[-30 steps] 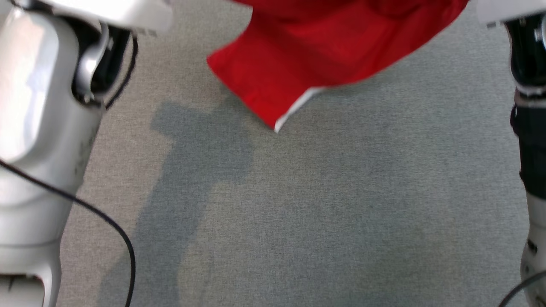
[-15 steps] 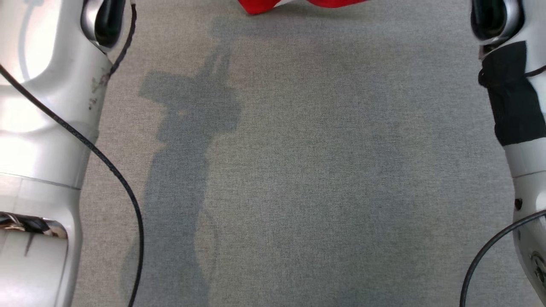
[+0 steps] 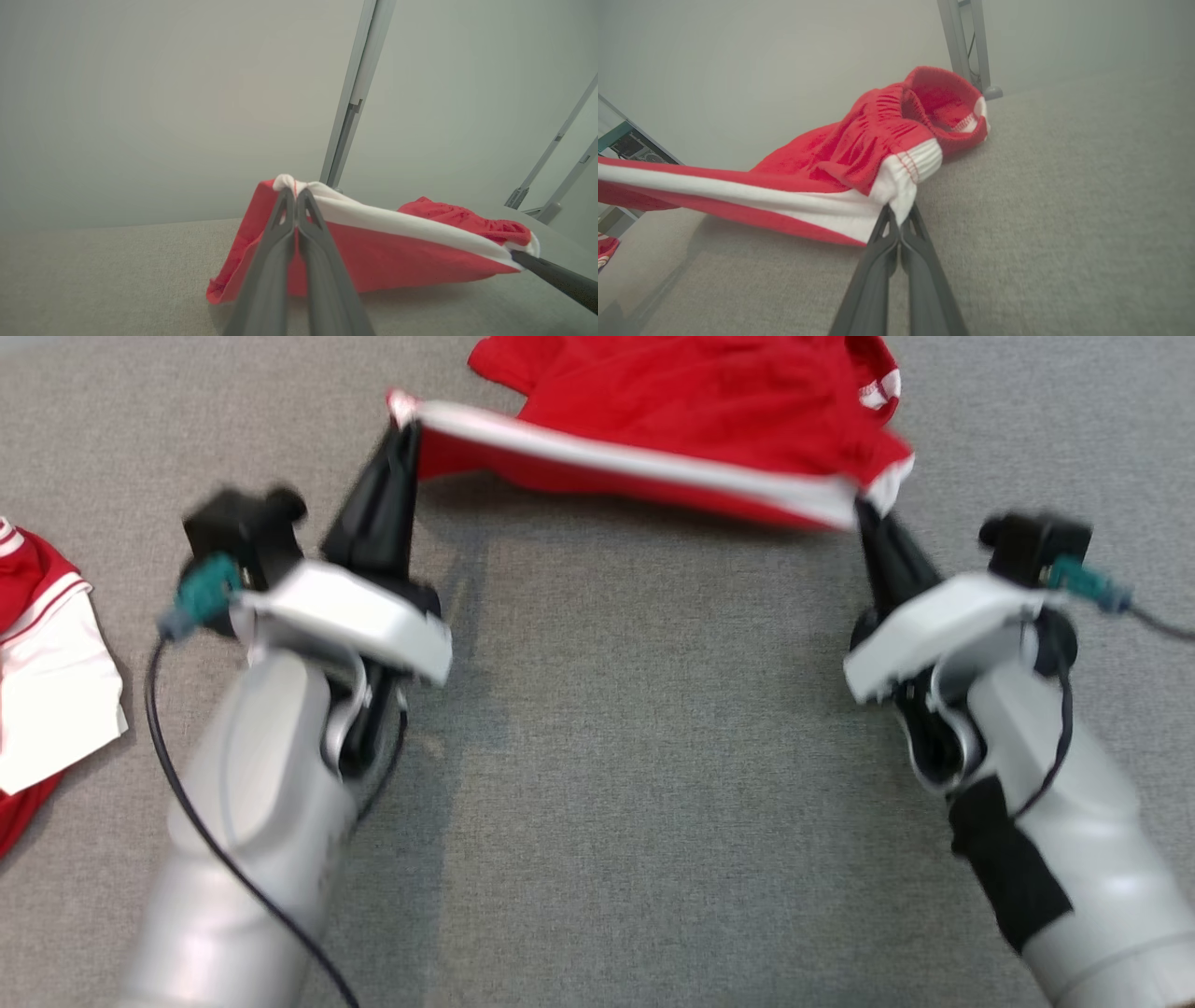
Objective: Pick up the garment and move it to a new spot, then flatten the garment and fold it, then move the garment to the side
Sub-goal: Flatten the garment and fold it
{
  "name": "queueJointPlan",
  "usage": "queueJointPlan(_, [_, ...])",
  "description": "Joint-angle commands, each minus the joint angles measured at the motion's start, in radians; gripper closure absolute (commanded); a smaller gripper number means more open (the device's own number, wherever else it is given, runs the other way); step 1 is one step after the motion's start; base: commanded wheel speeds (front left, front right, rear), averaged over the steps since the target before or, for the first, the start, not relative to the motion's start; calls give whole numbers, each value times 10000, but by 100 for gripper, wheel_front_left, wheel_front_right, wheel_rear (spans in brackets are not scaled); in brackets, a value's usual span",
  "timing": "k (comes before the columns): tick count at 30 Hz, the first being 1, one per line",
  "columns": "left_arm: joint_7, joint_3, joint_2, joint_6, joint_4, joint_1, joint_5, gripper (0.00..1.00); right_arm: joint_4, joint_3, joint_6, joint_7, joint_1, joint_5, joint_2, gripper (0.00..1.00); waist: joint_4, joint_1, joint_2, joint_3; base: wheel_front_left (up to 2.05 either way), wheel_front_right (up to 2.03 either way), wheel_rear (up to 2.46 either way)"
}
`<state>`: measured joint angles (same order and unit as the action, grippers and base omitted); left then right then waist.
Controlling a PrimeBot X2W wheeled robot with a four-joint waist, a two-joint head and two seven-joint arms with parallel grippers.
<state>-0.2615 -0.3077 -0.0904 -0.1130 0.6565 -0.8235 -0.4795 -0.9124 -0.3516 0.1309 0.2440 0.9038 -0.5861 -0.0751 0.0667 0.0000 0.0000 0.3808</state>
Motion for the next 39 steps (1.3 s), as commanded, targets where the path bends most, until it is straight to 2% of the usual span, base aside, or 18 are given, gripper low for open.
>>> queueJointPlan(1, [-44,148,-38,51,-452,587,221,100,214,-134,-3,70,-515,-178,-157,100,-71,0,0,-122,0,0,0])
queueJointPlan(2, [-45,341,-20,97,-1220,1668,473,100,575,-320,-5,124,-1364,-468,-222,100,-154,0,0,-286,0,0,0])
queueJointPlan(11, [-46,489,-92,352,-4332,5655,1290,100,2722,-100,-5,182,-4768,-1094,-735,100,-312,0,0,-1026,0,0,0])
queueJointPlan(16, [354,232,-357,668,-5678,7255,1490,100,4163,578,-6,-169,-6506,-945,-823,100,-318,0,0,-1473,0,0,0])
queueJointPlan(23, [1589,93,-747,1263,-7795,9043,1489,100,6640,1992,-6,-1445,-8970,-117,-461,100,-383,0,0,-1943,0,0,0])
queueJointPlan(31, [2521,65,-908,1814,-9665,10033,1508,100,9357,3270,-16,-3168,-10715,982,101,100,-434,0,0,-1969,0,0,0])
queueJointPlan(35, [2653,104,-944,1854,-9853,9874,1470,100,10058,3500,-16,-3555,-10830,1289,194,100,-433,0,0,-1824,0,0,0])
queueJointPlan(39, [2655,205,-1067,1721,-9869,9333,1542,100,10519,3604,-14,-3433,-10509,1323,209,100,-454,0,0,-1558,0,0,0])
